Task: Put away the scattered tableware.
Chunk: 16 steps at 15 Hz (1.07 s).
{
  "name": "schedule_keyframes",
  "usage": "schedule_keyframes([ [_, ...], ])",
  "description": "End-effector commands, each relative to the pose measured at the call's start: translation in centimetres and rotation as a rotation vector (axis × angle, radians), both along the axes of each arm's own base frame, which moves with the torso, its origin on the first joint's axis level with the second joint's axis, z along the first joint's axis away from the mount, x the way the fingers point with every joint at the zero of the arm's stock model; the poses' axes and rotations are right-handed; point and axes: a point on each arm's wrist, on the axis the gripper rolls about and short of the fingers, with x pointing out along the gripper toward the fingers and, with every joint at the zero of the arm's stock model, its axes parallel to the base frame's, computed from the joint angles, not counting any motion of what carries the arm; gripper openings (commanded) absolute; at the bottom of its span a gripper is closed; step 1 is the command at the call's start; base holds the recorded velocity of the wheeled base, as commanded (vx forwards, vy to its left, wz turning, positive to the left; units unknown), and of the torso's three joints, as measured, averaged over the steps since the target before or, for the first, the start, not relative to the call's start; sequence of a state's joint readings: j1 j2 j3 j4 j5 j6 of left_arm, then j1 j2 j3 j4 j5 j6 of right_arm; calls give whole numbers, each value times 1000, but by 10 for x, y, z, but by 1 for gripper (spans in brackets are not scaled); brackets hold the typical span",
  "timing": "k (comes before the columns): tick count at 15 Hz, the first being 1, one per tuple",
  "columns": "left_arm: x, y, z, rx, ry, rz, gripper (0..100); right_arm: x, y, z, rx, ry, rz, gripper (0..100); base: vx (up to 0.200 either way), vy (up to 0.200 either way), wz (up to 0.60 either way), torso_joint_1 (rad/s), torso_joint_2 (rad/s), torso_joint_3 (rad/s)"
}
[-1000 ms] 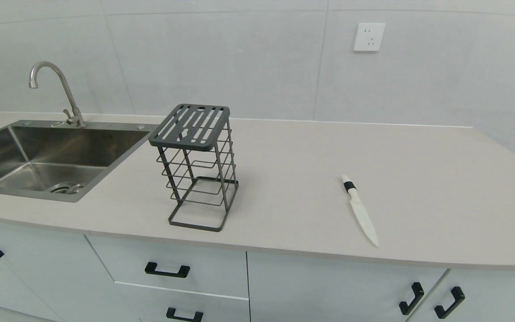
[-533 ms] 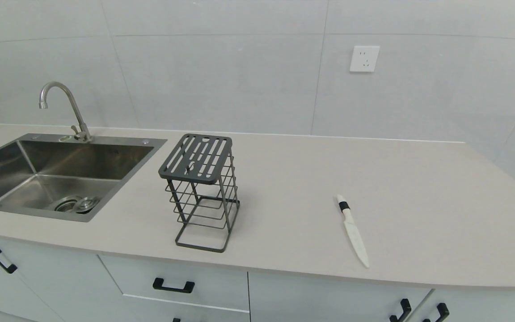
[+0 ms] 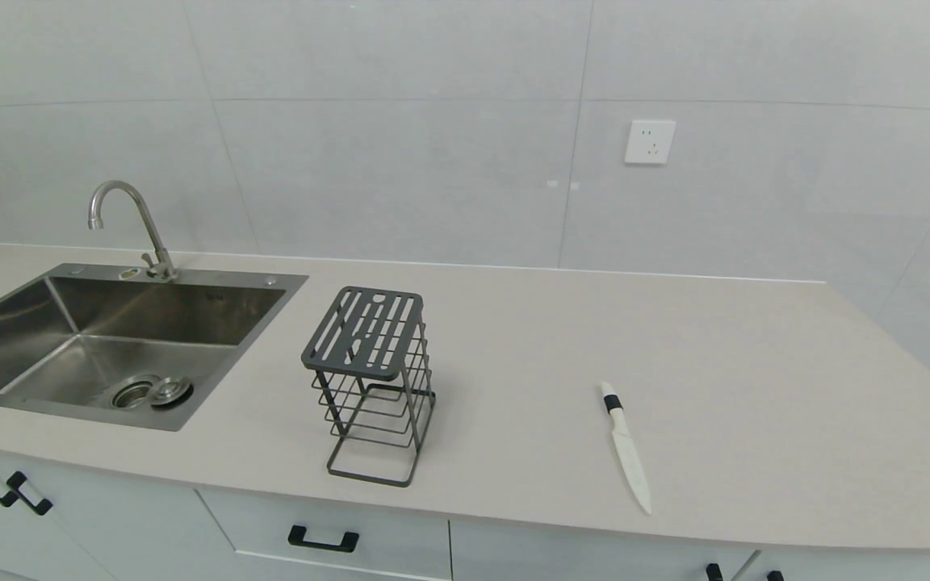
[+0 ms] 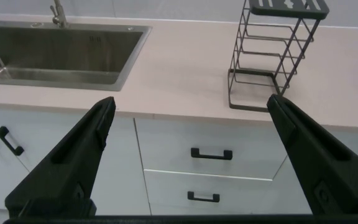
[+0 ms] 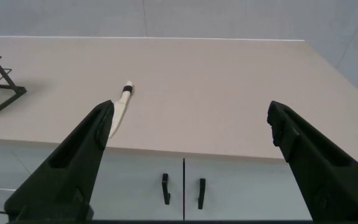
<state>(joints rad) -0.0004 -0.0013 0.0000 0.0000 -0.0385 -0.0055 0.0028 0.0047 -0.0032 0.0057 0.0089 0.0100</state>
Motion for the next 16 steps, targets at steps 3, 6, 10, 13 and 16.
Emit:
schedule_keyframes([
  [3,0,0,0,-2,1,-1,100,0,0,0,1,2,1,100,0,0,0,12,-25,-12],
  [6,0,0,0,-2,1,-1,100,0,0,0,1,2,1,100,0,0,0,0,0,0],
  [10,0,0,0,-2,1,-1,100,0,0,0,1,2,1,100,0,0,0,63,-2,63],
  [13,0,0,0,-2,1,1,100,0,0,0,1,2,1,100,0,0,0,266,-10,237],
  [16,0,0,0,-2,1,1,100,0,0,0,1,2,1,100,0,0,0,307,-43,251],
])
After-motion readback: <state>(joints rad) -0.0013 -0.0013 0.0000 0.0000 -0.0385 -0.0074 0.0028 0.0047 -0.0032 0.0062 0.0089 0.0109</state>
